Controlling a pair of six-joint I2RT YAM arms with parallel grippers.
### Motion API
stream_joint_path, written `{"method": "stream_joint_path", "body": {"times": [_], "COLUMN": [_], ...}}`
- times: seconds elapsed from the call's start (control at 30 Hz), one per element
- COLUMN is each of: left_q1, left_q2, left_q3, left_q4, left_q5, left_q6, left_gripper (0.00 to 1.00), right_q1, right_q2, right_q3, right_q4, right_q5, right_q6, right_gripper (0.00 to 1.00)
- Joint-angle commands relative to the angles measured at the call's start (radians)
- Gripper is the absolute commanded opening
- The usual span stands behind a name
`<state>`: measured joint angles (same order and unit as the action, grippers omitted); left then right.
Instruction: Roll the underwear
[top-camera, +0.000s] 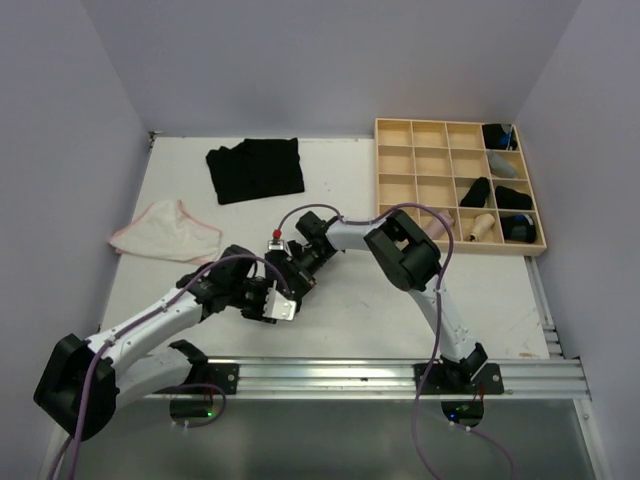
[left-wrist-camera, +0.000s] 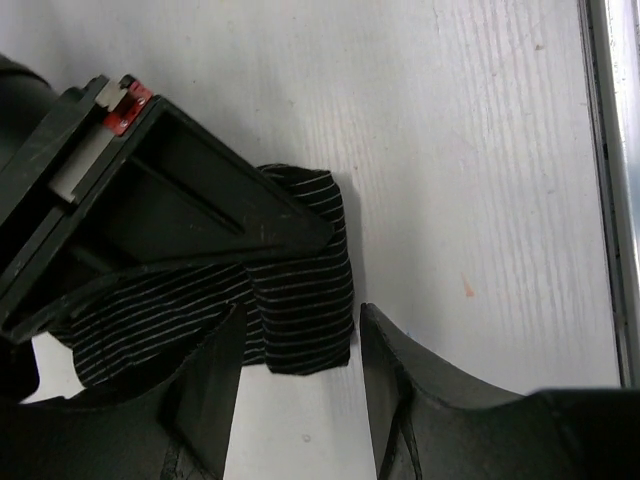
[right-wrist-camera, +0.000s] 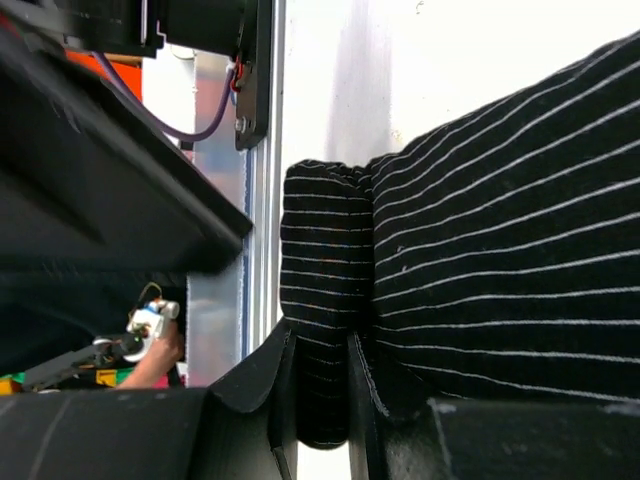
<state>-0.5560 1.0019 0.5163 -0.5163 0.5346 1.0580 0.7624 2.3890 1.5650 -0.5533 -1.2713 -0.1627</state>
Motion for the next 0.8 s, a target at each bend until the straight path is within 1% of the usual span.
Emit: {"method": "stream_joint_path", "body": {"times": [0.0, 0.03, 0.13, 0.2, 0.3, 0.33, 0.4, 0.43, 0.47, 0.5, 0.53, 0.57, 0.63, 0.7, 0.77], "left_q1": [-0.074, -0.085, -0.116, -0.127, -0.133, -0.133, -0.133, -0.133, -0.133, -0.133, -0.133, -0.133, -0.133, -0.133, -0.133], "left_q2": [0.07, 0.11, 0.174, 0.196, 0.231, 0.253, 0.273, 0.286, 0.296, 0.305, 0.319, 0.326, 0.346, 0.375, 0.406], "left_q3": [-0.027, -0.038, -0.036, -0.039, -0.041, -0.038, -0.024, -0.022, -0.018, -0.01, -0.006, 0.001, 0.021, 0.04, 0.063], "left_q4": [0.151, 0.198, 0.245, 0.248, 0.234, 0.208, 0.177, 0.15, 0.128, 0.11, 0.079, 0.065, 0.027, -0.01, -0.042], "left_q5": [-0.077, -0.093, -0.143, -0.183, -0.214, -0.219, -0.22, -0.219, -0.214, -0.205, -0.2, -0.191, -0.177, -0.16, -0.142], "left_q6": [-0.033, -0.044, -0.081, -0.085, -0.081, -0.081, -0.07, -0.069, -0.053, -0.047, -0.038, -0.039, -0.035, -0.032, -0.027], "left_gripper": [0.52, 0.52, 0.52, 0.5, 0.33, 0.15, 0.05, 0.04, 0.02, 0.0, 0.0, 0.0, 0.0, 0.0, 0.0], "right_q1": [-0.006, -0.009, -0.011, -0.014, -0.02, -0.023, -0.029, -0.047, -0.058, -0.07, -0.096, -0.107, -0.144, -0.176, -0.195], "right_q2": [0.097, 0.101, 0.102, 0.101, 0.09, 0.079, 0.059, 0.036, 0.024, 0.012, -0.02, -0.037, -0.076, -0.125, -0.155], "right_q3": [-0.013, -0.008, 0.0, 0.0, -0.003, -0.005, -0.01, -0.007, 0.0, 0.012, 0.045, 0.064, 0.096, 0.142, 0.202], "right_q4": [-0.011, -0.022, -0.031, -0.033, -0.034, -0.034, -0.036, -0.039, -0.046, -0.06, -0.104, -0.128, -0.164, -0.184, -0.218], "right_q5": [0.171, 0.173, 0.171, 0.168, 0.171, 0.177, 0.19, 0.194, 0.2, 0.211, 0.246, 0.262, 0.308, 0.331, 0.358], "right_q6": [-0.005, -0.008, -0.009, -0.009, -0.008, -0.006, 0.0, 0.006, 0.006, -0.001, -0.032, -0.052, -0.081, -0.086, -0.116], "right_gripper": [0.0, 0.0, 0.0, 0.0, 0.0, 0.0, 0.11, 0.2, 0.25, 0.34, 0.49, 0.56, 0.66, 0.69, 0.69]}}
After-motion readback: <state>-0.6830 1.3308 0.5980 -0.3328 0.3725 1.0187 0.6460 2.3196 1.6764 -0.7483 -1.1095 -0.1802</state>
